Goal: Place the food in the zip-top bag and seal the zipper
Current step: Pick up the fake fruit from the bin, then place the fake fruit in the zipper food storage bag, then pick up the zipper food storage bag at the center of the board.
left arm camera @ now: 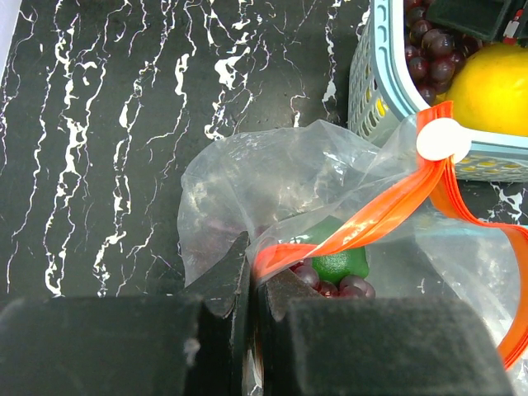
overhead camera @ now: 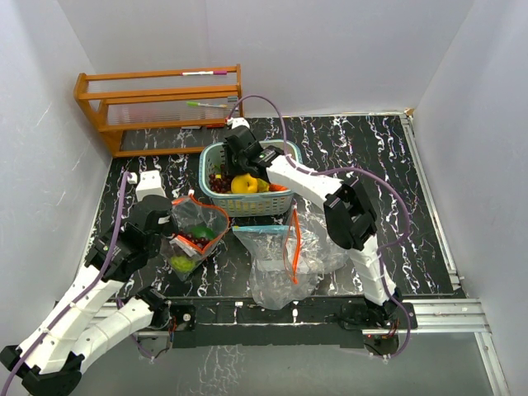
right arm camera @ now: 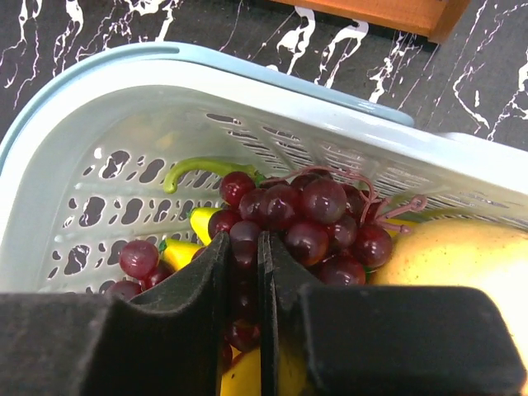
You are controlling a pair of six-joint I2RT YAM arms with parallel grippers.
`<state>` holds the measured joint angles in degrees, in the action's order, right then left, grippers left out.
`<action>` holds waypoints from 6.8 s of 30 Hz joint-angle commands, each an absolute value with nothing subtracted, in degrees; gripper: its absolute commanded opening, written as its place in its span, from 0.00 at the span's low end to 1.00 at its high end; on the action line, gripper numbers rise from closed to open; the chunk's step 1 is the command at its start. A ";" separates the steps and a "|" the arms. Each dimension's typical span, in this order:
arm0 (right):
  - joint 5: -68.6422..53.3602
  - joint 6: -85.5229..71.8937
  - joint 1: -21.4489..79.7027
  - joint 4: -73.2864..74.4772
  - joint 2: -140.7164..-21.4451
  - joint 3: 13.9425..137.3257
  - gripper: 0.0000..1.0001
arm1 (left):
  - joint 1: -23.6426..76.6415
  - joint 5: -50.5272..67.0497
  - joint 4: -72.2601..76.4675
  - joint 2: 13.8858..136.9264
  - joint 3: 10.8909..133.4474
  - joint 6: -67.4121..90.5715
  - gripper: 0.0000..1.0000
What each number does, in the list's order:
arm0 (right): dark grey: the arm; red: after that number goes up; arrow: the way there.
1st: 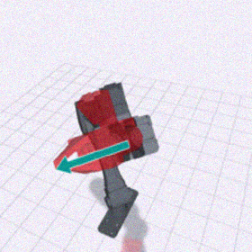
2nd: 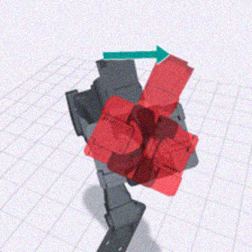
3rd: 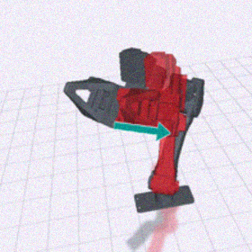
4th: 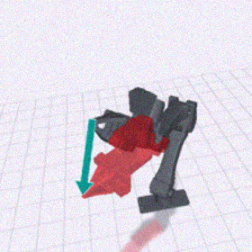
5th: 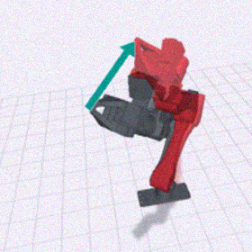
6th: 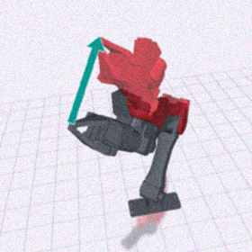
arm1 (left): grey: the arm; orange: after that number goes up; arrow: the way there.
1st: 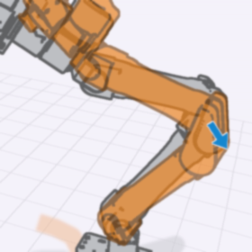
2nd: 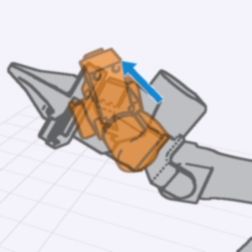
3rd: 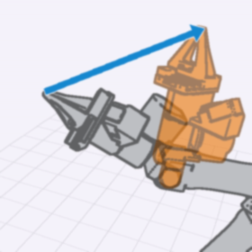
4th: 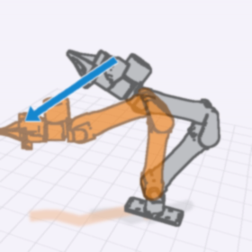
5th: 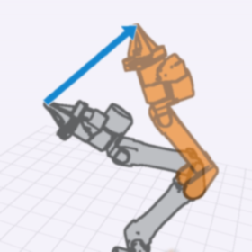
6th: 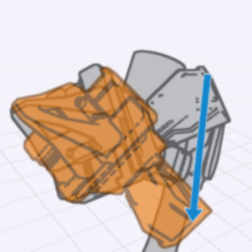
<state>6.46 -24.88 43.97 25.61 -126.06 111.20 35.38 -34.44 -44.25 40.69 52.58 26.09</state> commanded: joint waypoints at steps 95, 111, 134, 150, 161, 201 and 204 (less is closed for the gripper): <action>8.56 -27.67 62.58 12.02 -81.07 70.86 0.78 | 35.40 -30.02 -35.44 46.15 55.88 23.60 0.00; 8.28 -36.45 62.58 10.03 -83.86 61.66 0.66 | 35.42 -30.24 -35.86 46.32 56.52 23.73 0.00; -2.61 -29.14 62.71 6.79 -84.49 73.46 0.08 | 35.42 -31.07 -38.83 44.43 56.80 24.24 0.00; -8.25 -23.34 61.04 13.18 -85.23 76.52 0.08 | 35.42 -23.62 -35.12 46.05 57.34 28.03 0.06; -9.60 -21.45 57.96 15.21 -81.80 70.51 0.08 | 35.43 -12.59 -22.01 40.67 46.68 38.65 0.16; -1.93 -27.32 50.98 20.01 -90.64 88.51 0.72 | 35.43 -25.03 -23.68 32.73 48.65 26.98 0.67; -1.21 -29.74 50.97 21.94 -95.87 93.24 0.72 | 35.43 -24.32 -23.60 32.98 48.63 26.76 0.67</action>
